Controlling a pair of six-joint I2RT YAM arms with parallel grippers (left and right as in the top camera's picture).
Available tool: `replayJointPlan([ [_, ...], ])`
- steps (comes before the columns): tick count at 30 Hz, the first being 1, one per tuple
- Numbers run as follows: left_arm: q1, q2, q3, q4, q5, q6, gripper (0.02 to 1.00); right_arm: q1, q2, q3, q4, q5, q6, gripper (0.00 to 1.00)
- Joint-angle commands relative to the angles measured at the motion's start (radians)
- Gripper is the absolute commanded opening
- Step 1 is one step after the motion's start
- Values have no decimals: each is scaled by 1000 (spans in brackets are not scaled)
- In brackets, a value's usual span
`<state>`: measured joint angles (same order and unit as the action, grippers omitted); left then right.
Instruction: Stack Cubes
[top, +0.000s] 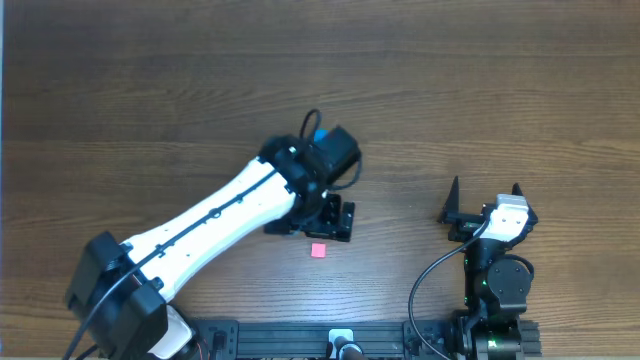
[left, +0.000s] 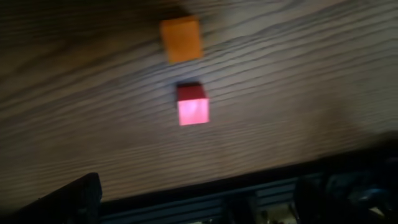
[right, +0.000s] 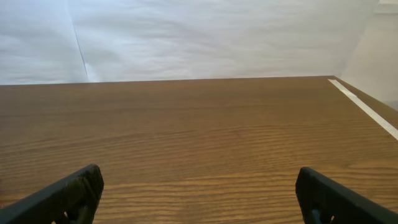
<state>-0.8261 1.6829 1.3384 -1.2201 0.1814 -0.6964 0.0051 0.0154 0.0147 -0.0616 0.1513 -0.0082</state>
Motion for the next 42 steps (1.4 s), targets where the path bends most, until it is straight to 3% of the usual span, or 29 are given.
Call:
replayJointPlan([
  [1,-43,26,13,9,-131,-211,998,0,-10,-9,2,-5,-5,991],
  [11,-53,105,-14,92,-145,-281,1000,0,-10,-9,2,-5,-4,991],
  [26,-54,113,-183,184,-32,-306,1000,0,-10,-9,2,-5,-4,993],
  [42,-79,121,-229,263,-18,-140,993,0,-10,-9,2,-5,-5,991],
])
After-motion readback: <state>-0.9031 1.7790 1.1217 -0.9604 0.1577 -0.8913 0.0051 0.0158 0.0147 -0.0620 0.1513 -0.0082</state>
